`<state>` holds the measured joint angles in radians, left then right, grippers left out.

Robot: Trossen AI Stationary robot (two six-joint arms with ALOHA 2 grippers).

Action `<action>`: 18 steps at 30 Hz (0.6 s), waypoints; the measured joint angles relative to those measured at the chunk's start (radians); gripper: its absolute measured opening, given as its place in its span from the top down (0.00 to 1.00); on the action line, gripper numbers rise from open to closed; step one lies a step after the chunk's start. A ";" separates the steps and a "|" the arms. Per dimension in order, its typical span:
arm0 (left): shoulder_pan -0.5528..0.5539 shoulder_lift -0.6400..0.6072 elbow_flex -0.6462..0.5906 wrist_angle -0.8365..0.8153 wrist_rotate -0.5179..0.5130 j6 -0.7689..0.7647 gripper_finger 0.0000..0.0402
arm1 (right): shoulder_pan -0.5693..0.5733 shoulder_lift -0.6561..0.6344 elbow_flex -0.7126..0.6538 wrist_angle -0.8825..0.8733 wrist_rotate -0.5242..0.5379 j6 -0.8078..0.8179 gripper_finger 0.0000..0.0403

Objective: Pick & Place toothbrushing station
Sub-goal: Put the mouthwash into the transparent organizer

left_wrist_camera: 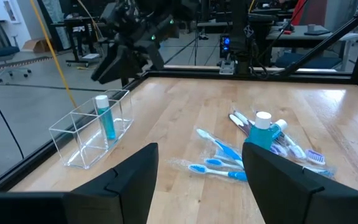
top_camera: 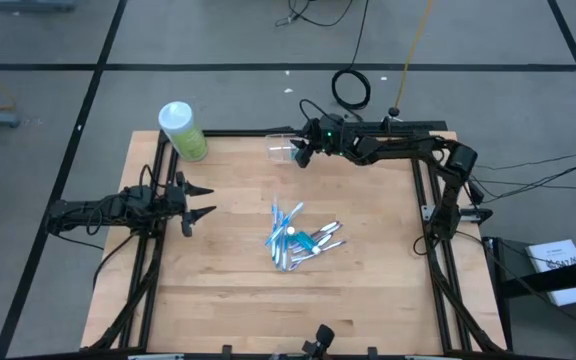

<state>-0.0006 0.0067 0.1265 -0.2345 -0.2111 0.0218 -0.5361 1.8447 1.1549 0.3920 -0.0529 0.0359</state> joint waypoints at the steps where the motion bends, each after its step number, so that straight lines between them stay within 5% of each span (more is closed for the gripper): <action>1: 0.000 0.000 0.000 0.000 0.000 0.000 0.40 | 0.001 -0.015 0.000 -0.021 -0.001 0.002 0.66; 11: 0.000 0.000 0.000 0.000 0.000 0.000 0.40 | 0.083 -0.251 -0.017 -0.407 -0.004 0.016 0.66; 18: 0.000 0.000 0.000 0.000 0.000 0.000 0.40 | 0.228 -0.527 -0.271 -0.386 -0.004 0.076 0.65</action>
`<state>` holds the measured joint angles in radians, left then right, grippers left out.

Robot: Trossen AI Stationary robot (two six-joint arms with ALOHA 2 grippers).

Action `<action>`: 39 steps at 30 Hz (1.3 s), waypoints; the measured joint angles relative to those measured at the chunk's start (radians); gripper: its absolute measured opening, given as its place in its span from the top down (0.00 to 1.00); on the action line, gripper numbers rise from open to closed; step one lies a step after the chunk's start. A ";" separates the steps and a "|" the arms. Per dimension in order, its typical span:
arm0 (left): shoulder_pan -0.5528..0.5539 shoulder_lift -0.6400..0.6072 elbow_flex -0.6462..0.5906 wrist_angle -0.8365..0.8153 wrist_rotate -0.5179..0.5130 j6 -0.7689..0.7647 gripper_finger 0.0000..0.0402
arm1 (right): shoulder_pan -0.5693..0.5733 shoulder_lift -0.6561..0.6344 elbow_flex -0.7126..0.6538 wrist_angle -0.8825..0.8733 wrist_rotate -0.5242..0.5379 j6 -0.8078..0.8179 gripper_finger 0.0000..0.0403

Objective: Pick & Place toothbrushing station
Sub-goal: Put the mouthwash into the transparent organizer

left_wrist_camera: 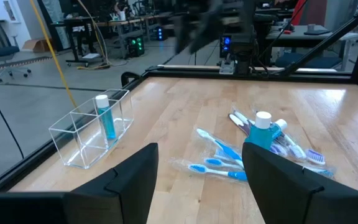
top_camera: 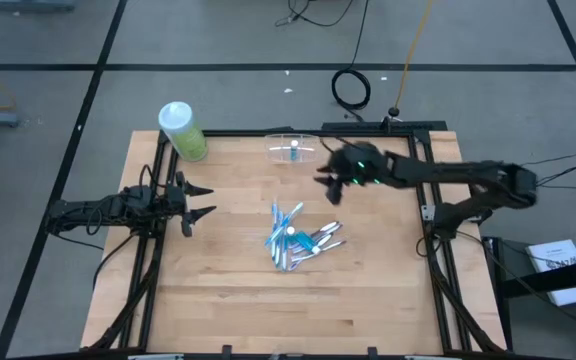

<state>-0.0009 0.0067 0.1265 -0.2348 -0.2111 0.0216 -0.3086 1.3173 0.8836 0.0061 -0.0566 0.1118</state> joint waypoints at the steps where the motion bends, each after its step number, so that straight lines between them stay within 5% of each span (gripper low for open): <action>1: 0.000 0.000 0.000 0.000 0.000 0.000 0.40 | 0.021 -0.048 -0.046 0.014 0.001 0.017 0.65; 10: 0.000 0.000 0.000 0.012 0.000 0.001 0.40 | 0.186 -0.450 -0.509 0.309 0.003 0.104 0.65; 16: 0.000 0.000 0.000 0.017 0.000 0.001 0.40 | 0.299 -0.499 -0.697 0.603 0.003 0.113 0.65; 22: 0.000 0.000 0.000 0.020 0.000 0.000 0.40 | 0.488 -0.365 -0.592 0.532 0.180 0.115 0.64; 29: 0.000 0.000 0.000 0.020 0.000 0.000 0.40 | 0.636 -0.050 -0.374 0.394 0.445 0.259 0.57; 39: 0.000 0.000 0.000 0.021 0.000 0.000 0.40 | 0.735 0.284 -0.121 0.264 0.526 0.456 0.59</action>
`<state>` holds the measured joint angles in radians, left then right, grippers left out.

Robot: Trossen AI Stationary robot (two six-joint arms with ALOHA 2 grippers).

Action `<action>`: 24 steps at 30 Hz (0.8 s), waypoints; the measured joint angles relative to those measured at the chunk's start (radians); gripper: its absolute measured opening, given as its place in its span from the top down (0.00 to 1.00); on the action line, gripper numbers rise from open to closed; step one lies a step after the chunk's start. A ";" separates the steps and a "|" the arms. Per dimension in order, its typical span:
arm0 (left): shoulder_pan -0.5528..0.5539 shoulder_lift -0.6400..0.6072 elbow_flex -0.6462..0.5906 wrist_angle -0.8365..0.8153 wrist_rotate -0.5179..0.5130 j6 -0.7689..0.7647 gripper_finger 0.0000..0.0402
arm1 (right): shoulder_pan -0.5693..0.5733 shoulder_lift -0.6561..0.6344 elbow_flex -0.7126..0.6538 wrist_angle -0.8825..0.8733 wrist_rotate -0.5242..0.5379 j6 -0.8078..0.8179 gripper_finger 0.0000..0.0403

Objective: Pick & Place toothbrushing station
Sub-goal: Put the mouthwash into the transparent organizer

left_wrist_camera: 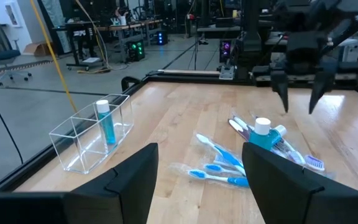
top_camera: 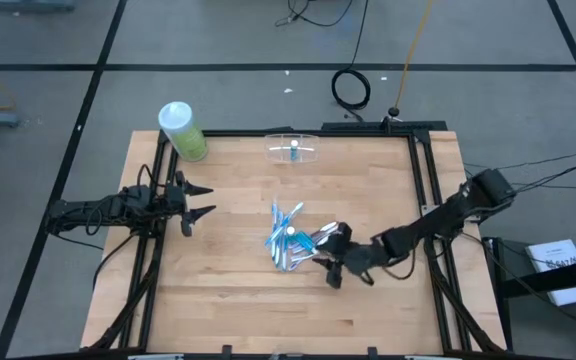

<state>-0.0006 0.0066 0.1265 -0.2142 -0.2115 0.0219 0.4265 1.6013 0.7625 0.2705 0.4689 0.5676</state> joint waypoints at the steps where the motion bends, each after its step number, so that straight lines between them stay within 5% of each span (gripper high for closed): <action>1: 0.000 0.000 0.000 0.000 0.000 0.000 0.40 | 0.003 0.016 0.022 -0.037 0.029 -0.001 0.59; 24: 0.000 0.000 0.001 0.002 0.000 0.000 0.40 | -0.053 0.165 0.060 -0.120 0.079 0.075 0.65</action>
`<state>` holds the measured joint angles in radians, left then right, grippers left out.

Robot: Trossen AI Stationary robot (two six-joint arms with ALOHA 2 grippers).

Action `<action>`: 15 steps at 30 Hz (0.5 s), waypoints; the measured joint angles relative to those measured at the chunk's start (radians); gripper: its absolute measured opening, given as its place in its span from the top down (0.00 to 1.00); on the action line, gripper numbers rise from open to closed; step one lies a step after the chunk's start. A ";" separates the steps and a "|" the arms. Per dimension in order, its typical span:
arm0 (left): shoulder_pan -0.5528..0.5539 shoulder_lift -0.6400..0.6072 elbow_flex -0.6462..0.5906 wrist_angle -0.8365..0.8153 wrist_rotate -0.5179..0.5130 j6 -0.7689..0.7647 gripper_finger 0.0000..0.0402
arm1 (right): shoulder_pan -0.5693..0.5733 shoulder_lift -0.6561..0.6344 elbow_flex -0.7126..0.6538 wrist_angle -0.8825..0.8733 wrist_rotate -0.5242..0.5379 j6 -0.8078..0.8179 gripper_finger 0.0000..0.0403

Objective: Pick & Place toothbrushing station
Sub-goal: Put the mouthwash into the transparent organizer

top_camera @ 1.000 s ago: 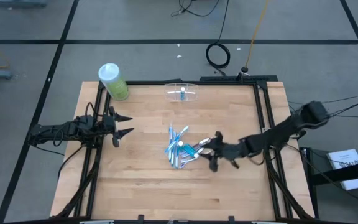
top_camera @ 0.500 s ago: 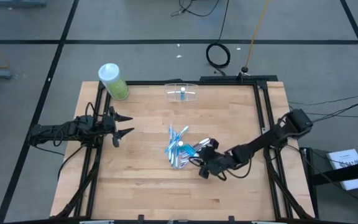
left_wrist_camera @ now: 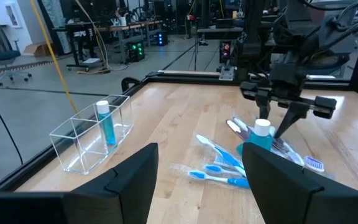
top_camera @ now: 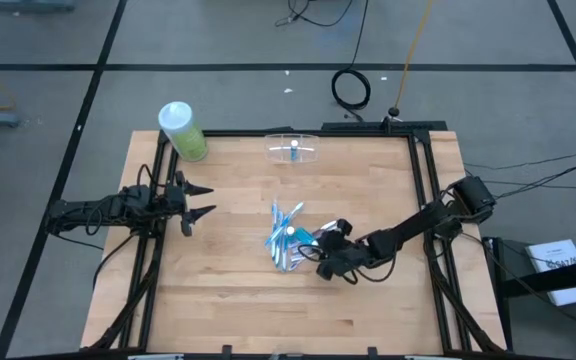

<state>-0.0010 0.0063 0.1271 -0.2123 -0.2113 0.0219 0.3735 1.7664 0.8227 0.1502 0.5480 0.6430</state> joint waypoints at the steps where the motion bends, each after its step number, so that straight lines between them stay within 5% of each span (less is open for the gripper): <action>1: 0.000 0.000 0.000 0.000 0.000 0.000 0.40 | -0.003 0.000 0.000 0.001 -0.001 0.000 0.67; 8: 0.000 0.000 0.000 0.000 0.000 0.000 0.40 | -0.014 0.000 0.000 0.002 -0.003 -0.035 0.79; 15: 0.000 0.000 0.000 0.000 0.000 0.000 0.40 | -0.013 -0.027 -0.001 0.000 -0.002 -0.082 0.79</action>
<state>-0.0007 0.0063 0.1272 -0.2125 -0.2115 0.0219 0.3603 1.7397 0.8219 0.1505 0.5457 0.5610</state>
